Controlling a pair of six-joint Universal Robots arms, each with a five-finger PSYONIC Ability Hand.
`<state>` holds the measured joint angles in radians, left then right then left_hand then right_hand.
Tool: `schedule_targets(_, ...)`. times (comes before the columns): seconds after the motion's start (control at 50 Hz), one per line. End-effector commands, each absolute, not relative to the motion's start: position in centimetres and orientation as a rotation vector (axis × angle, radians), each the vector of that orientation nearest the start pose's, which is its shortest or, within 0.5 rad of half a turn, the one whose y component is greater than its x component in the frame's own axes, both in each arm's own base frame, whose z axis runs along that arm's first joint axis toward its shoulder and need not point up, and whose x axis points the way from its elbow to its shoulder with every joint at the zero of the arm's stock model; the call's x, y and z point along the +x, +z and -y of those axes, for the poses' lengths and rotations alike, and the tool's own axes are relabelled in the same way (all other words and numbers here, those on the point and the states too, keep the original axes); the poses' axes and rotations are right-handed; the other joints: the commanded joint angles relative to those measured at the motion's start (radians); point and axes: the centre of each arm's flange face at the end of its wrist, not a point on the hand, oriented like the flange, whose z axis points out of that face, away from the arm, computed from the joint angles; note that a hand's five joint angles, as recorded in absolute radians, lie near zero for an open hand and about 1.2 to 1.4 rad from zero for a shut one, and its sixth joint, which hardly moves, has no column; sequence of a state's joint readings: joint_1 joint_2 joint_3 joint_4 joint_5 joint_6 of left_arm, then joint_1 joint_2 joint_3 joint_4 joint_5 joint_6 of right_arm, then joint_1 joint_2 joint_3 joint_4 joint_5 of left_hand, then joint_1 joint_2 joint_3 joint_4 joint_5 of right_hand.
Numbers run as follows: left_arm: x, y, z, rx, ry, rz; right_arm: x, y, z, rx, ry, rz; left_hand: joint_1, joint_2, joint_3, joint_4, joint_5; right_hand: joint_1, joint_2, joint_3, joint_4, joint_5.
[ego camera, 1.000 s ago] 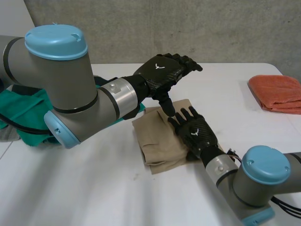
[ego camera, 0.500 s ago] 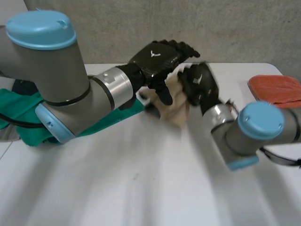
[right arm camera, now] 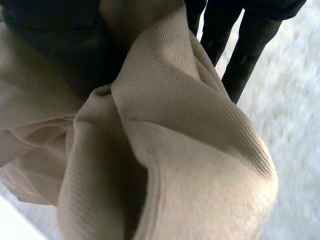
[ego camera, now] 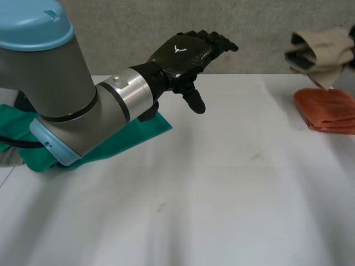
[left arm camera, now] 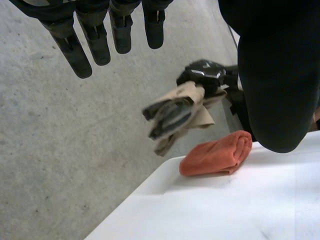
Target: Fold the laundry.
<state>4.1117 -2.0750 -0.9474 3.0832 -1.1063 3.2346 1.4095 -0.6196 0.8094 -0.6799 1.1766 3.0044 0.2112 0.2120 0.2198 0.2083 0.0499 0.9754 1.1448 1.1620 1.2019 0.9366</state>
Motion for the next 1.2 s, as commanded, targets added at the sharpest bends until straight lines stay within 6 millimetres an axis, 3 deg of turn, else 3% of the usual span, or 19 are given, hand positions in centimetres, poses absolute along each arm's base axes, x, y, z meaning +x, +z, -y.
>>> schedule_targets(0.02,-37.8,30.0,24.5,-1.012,1.661,1.518,3.1,14.5,56.3,-0.498,-2.618,-1.791,0.020,0.019,0.011,0.023,0.007,0.421,0.251,0.234,0.194,0.285)
schedule_targets(0.16,-37.9,29.3,24.6,-1.014,1.644,1.533,1.3,9.2,56.1,-0.522,-2.504,-1.886,0.020,0.019,0.011,0.023,0.007,0.421,0.251,0.234,0.194,0.285)
schedule_targets(0.18,-38.0,29.3,24.6,-1.016,1.642,1.533,1.3,8.8,56.1,-0.520,-2.495,-1.896,0.020,0.019,0.011,0.023,0.007,0.201,0.032,0.014,-0.025,0.065)
schedule_targets(0.2,-38.0,29.2,24.6,-1.014,1.641,1.536,1.2,8.7,55.9,-0.519,-2.491,-1.904,0.020,0.019,0.011,0.023,0.007,-0.554,-0.723,-0.741,-0.780,-0.690)
schedule_targets(0.22,-38.0,29.2,24.6,-1.015,1.640,1.535,1.2,8.8,55.9,-0.520,-2.491,-1.908,0.020,0.019,0.011,0.023,0.007,-0.801,-0.970,-0.987,-1.027,-0.937)
schedule_targets(0.26,-38.0,29.2,24.6,-1.015,1.639,1.536,1.1,8.8,55.7,-0.509,-2.490,-1.927,0.020,0.019,0.011,0.023,0.007,-0.801,-0.970,-0.987,-1.027,-0.937)
schedule_targets(0.46,-38.2,29.6,23.8,-1.021,1.636,1.518,-0.6,16.5,53.0,-0.456,-2.521,-2.014,0.020,0.019,0.011,0.023,0.007,-0.801,-0.970,-0.987,-1.027,-0.937)
schedule_targets(0.58,-38.3,30.6,23.1,-1.024,1.648,1.488,-2.7,20.2,50.7,-0.554,-2.548,-2.204,0.020,0.019,0.011,0.023,0.007,-0.801,-0.970,-0.987,-1.027,-0.937)
schedule_targets(0.64,-38.3,31.2,22.7,-1.024,1.656,1.469,-3.8,22.8,49.6,-0.644,-2.620,-2.354,0.020,0.019,0.011,0.023,0.007,-0.801,-0.970,-0.987,-1.027,-0.937)
schedule_targets(0.72,-38.3,32.4,21.9,-1.026,1.674,1.432,-4.3,27.8,48.5,-0.669,-2.883,-2.437,0.020,0.019,0.011,0.023,0.007,-0.801,-0.970,-0.987,-1.027,-0.937)
schedule_targets(0.76,-38.1,33.1,21.7,-1.022,1.690,1.413,-2.9,29.3,48.4,-0.676,-2.974,-2.364,0.020,0.019,0.011,0.023,0.007,-0.801,-0.970,-0.987,-1.027,-0.937)
schedule_targets(0.78,-38.0,33.7,21.6,-1.014,1.699,1.403,0.2,30.4,48.4,-0.716,-3.031,-2.211,0.020,0.019,0.011,0.023,0.007,-0.801,-0.970,-0.987,-1.027,-0.937)
schedule_targets(0.86,-37.5,35.2,21.3,-0.981,1.729,1.370,7.8,31.7,47.3,-0.803,-3.052,-1.879,0.020,0.019,0.011,0.023,0.007,-0.801,-0.970,-0.987,-1.027,-0.937)
schedule_targets(0.92,-36.9,36.4,21.4,-0.943,1.774,1.357,12.8,33.1,44.5,-0.864,-3.021,-1.641,0.023,0.022,0.014,0.026,0.010,-0.801,-0.970,-0.987,-1.027,-0.937)
schedule_targets(0.98,-35.2,37.7,23.2,-0.843,1.897,1.410,16.1,33.1,42.1,-0.941,-2.945,-1.508,0.026,0.025,0.017,0.029,0.013,-0.801,-0.970,-0.987,-1.027,-0.937)
schedule_targets(1.06,-30.7,37.9,28.1,-0.658,2.105,1.590,22.9,29.4,36.9,-1.135,-2.679,-1.390,0.026,0.025,0.017,0.029,0.013,-0.801,-0.970,-0.987,-1.027,-0.937)
schedule_targets(1.1,-27.5,36.7,31.0,-0.593,2.201,1.745,24.7,28.1,35.2,-1.171,-2.590,-1.387,0.023,0.022,0.014,0.026,0.010,-0.801,-0.970,-0.987,-1.027,-0.937)
schedule_targets(1.16,-24.8,34.8,33.2,-0.618,2.278,1.907,26.7,25.5,32.7,-1.216,-2.459,-1.429,0.023,0.022,0.014,0.026,0.010,-0.801,-0.970,-0.987,-1.027,-0.937)
schedule_targets(1.2,-23.3,31.6,34.9,-0.730,2.284,2.073,26.9,24.2,31.9,-1.229,-2.410,-1.467,0.020,0.019,0.011,0.023,0.007,-0.801,-0.970,-0.987,-1.027,-0.937)
